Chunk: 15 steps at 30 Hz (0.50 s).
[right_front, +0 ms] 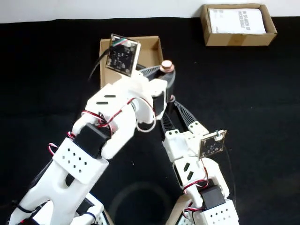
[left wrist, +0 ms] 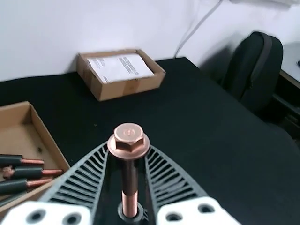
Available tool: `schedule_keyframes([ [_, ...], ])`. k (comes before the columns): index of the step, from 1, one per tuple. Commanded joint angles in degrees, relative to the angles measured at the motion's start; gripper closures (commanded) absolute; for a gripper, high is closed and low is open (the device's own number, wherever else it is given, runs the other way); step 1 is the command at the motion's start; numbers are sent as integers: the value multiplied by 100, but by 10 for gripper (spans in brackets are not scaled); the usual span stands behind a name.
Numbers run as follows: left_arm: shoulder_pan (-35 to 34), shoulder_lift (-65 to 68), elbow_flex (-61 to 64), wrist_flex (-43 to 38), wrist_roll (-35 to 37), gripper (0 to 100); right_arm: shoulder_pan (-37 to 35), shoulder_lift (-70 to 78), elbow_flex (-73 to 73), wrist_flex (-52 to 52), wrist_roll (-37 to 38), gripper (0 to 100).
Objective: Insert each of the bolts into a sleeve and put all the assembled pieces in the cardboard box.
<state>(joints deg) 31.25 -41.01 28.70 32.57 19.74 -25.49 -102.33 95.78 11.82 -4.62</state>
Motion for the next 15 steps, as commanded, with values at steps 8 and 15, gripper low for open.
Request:
schedule_keyframes([
  [8,541,-4,725,18,-26,992,-22,22,760,-127,413,991],
  [15,330,-48,681,888,-703,921,-13,22,752,-127,413,991],
])
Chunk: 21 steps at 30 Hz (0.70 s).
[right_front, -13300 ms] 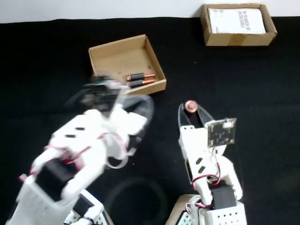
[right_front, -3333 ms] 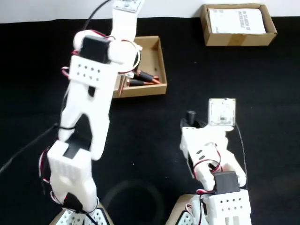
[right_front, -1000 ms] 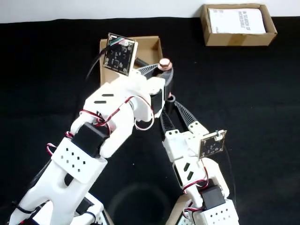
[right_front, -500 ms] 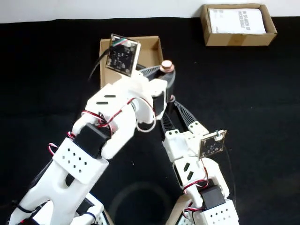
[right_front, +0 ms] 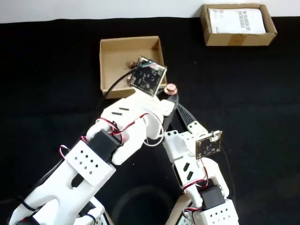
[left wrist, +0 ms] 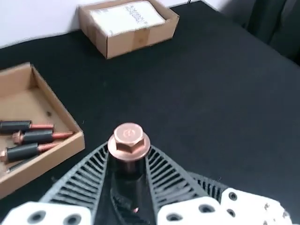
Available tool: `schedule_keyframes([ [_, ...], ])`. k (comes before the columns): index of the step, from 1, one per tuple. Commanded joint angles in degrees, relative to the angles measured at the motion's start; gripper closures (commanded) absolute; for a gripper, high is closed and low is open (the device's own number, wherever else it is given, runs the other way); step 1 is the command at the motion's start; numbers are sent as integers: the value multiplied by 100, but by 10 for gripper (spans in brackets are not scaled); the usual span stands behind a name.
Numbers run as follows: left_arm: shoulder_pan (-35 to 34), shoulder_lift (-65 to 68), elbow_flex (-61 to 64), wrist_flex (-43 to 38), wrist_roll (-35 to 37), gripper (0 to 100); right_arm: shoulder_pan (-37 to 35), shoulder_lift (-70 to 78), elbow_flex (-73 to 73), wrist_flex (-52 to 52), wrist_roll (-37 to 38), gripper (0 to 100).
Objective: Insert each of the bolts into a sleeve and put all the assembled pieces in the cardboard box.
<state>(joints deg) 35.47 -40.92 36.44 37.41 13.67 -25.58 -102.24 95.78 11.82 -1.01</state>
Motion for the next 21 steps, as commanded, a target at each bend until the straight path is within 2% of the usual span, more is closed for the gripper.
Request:
schedule_keyframes([
  [1,-145,-57,-180,651,-70,887,-4,13,752,-127,53,991],
  [4,-286,-57,-558,1486,-35,801,-4,13,752,-127,53,991],
  [7,-409,-57,-901,1978,-9,781,-4,13,752,127,53,991],
  [11,-585,-66,-1279,2391,-26,824,57,13,743,435,44,991],
  [15,-655,-374,-1508,2637,-44,927,321,13,593,558,35,991],
  [17,-664,-629,-1499,2637,-299,993,409,22,374,760,26,991],
  [21,-787,-1279,-1358,2637,-738,992,418,22,-75,1323,-18,991],
])
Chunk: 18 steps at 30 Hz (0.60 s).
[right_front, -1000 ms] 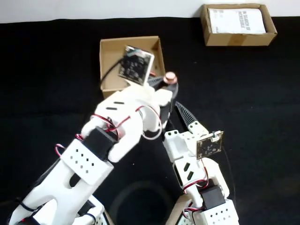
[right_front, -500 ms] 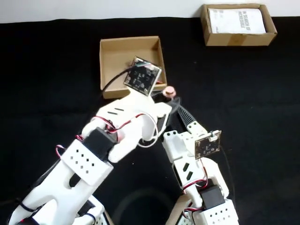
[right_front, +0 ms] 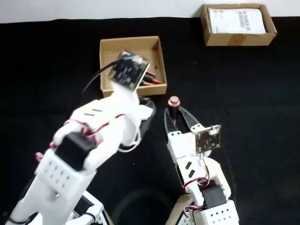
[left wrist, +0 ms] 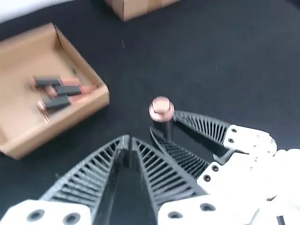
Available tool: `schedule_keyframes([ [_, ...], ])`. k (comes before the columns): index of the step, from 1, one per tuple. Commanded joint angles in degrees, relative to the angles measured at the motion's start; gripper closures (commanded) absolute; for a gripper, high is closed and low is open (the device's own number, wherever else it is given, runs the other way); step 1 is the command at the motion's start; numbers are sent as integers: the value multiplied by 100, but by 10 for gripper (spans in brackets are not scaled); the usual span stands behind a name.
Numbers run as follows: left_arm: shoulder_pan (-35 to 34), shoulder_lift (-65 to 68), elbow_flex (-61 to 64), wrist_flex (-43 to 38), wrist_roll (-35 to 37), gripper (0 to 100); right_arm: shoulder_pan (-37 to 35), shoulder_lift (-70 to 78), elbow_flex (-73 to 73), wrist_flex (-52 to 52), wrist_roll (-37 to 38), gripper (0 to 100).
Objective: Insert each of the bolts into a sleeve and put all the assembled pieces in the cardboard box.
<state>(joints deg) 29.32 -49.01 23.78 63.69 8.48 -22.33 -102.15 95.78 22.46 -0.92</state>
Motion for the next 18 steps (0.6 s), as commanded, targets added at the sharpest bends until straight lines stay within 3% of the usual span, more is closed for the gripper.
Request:
schedule_keyframes([
  [1,-321,-673,4,-18,-246,992,84,13,-180,426,-176,991],
  [9,-2167,-2062,1754,-510,-246,992,75,400,-1604,1692,-580,991],
  [18,-3257,-4391,4848,-1908,-246,992,40,3424,-4479,2510,-721,991],
])
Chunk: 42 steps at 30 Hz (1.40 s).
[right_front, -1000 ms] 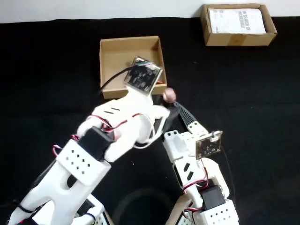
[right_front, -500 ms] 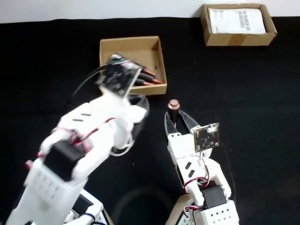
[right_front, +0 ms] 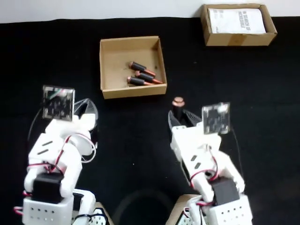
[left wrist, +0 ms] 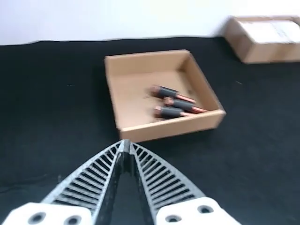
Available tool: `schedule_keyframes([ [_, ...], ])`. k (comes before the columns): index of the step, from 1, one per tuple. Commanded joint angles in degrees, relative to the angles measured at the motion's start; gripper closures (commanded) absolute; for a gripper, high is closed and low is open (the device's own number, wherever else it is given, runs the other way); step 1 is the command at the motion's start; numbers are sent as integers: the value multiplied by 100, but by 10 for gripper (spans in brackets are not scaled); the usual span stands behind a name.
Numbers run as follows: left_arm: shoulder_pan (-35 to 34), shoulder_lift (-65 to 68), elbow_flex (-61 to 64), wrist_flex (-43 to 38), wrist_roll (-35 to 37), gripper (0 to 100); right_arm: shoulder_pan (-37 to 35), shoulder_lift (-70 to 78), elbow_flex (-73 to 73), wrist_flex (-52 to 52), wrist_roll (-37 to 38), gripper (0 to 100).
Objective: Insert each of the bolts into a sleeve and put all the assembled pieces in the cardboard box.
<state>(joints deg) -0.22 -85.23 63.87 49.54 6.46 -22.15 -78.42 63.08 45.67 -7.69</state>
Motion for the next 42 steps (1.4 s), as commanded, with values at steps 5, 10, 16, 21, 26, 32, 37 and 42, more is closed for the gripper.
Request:
schedule_keyframes([
  [5,-936,-2018,2026,-703,-44,992,-84,3204,-2862,743,-18,991],
  [10,-1455,-1815,2290,-703,-18,992,-92,5086,-4382,822,1213,991],
  [16,-1543,-1859,3081,-703,0,992,-171,7037,-6132,822,3341,991],
  [21,-1745,-1842,3327,-835,440,992,-277,8347,-7319,822,4914,991],
  [26,-1763,-1842,3327,-536,818,992,-453,9385,-8119,813,6048,991],
  [32,-1736,-1842,3327,-475,818,992,-532,10510,-8813,804,7015,991],
  [37,-1719,-1851,3327,-475,818,992,-523,11354,-9596,804,7420,991],
  [42,-1719,-1877,3327,-492,826,992,-523,12110,-10563,804,7429,991],
])
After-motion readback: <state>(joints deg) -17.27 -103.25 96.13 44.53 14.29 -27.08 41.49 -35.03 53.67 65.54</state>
